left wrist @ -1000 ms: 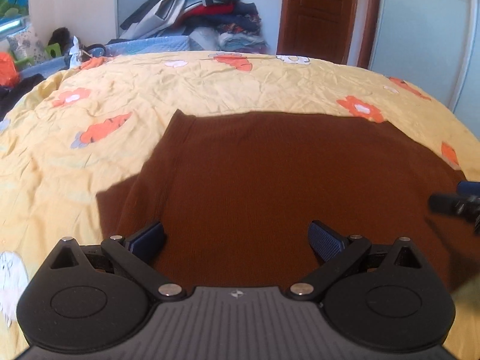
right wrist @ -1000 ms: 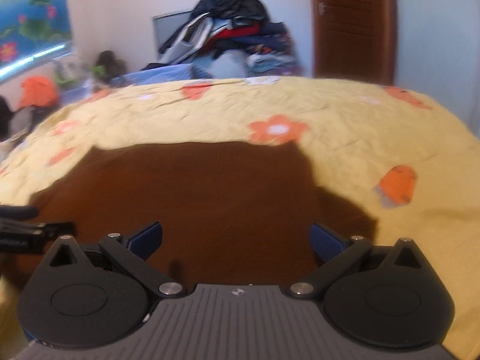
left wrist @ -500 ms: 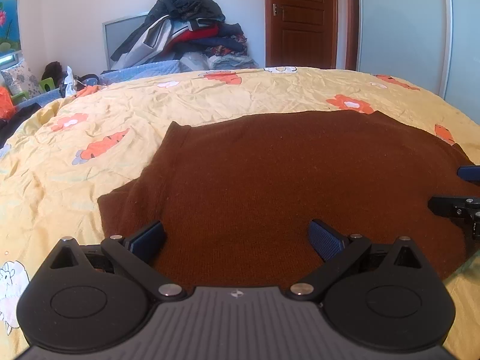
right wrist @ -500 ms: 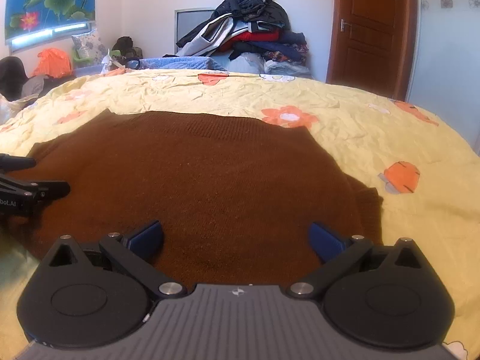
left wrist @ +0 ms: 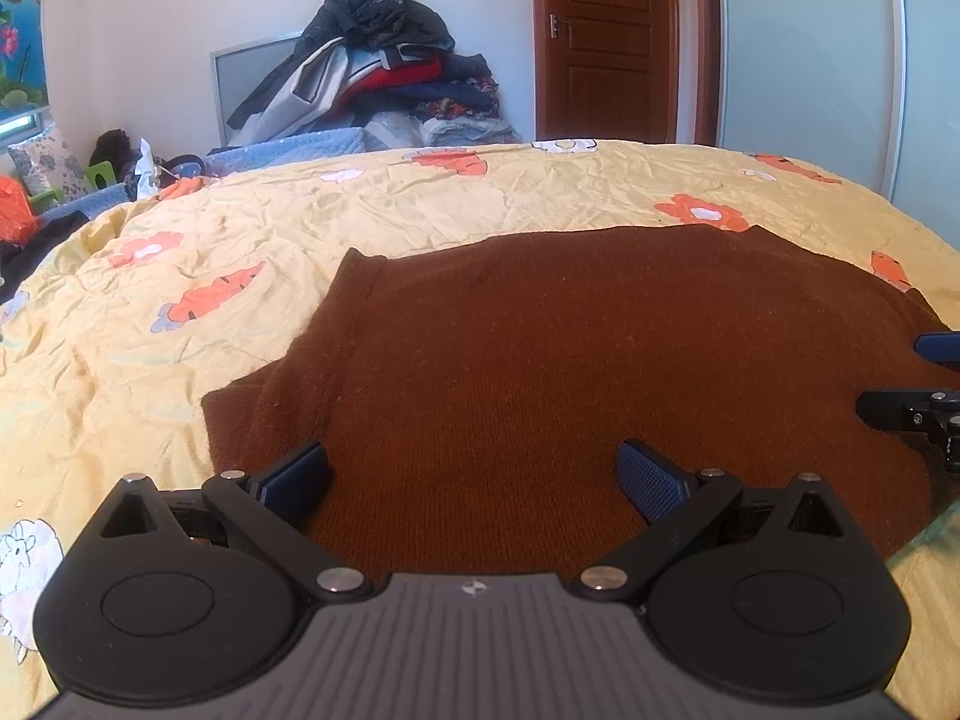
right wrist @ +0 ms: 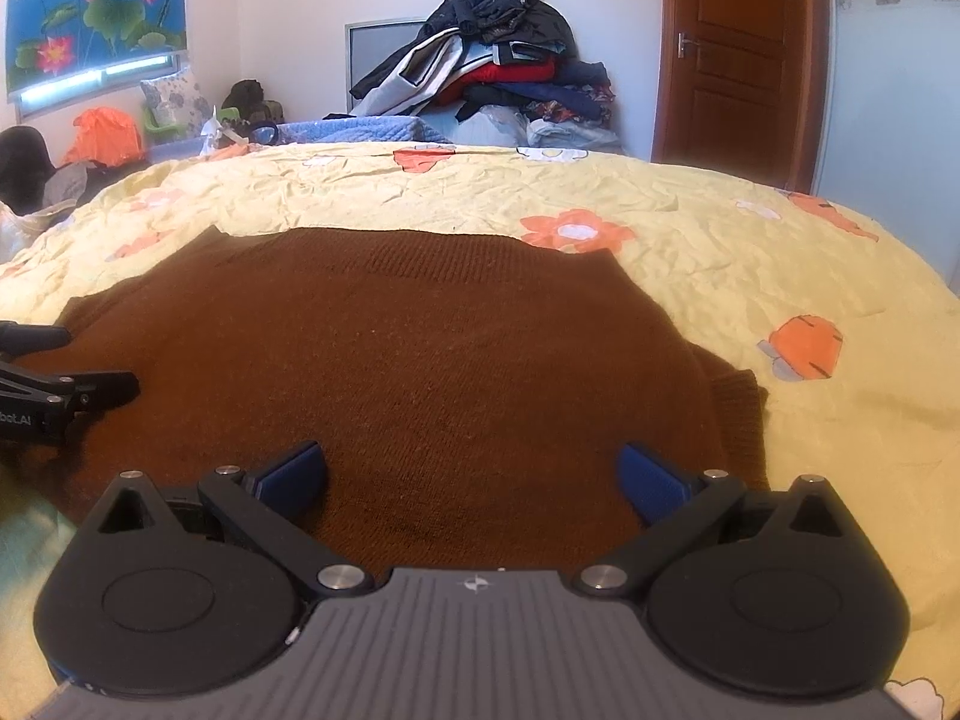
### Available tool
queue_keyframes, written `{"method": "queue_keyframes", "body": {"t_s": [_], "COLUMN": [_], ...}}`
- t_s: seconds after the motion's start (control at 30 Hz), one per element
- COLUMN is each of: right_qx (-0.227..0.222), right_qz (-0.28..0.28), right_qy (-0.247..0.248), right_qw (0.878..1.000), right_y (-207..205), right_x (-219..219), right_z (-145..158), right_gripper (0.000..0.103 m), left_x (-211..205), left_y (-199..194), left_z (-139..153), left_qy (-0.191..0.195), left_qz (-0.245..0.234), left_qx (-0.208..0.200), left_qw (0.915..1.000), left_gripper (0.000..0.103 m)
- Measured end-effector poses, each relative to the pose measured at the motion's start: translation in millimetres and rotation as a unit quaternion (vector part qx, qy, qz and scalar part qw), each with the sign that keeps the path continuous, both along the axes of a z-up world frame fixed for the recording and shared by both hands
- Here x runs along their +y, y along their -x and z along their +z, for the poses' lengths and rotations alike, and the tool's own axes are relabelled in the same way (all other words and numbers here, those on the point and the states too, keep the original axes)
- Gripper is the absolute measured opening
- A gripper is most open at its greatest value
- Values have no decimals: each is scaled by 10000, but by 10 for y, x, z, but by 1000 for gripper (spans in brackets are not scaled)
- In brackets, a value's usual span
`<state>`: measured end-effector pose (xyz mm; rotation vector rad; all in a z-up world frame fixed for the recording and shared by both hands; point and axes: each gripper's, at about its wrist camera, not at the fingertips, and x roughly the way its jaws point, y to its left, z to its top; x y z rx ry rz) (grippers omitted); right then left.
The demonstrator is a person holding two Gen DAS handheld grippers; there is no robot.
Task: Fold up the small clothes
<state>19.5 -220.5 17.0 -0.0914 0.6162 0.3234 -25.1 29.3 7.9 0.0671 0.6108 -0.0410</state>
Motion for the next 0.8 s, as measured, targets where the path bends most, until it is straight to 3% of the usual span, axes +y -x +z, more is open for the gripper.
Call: {"method": "queue_keyframes", "body": {"t_s": [0.8], "right_qx": [-2], "right_qz": [-44], "right_qy": [30], "right_qw": [10000], "right_y": [-5], "right_x": [0], "right_z": [-2], "right_gripper": [103], "left_x": [6], "left_y": [22], "left_z": [7], "left_qy": [-5], "left_qz": [27], "left_qx": [-36], "left_qw": [10000], "left_gripper": [103]}}
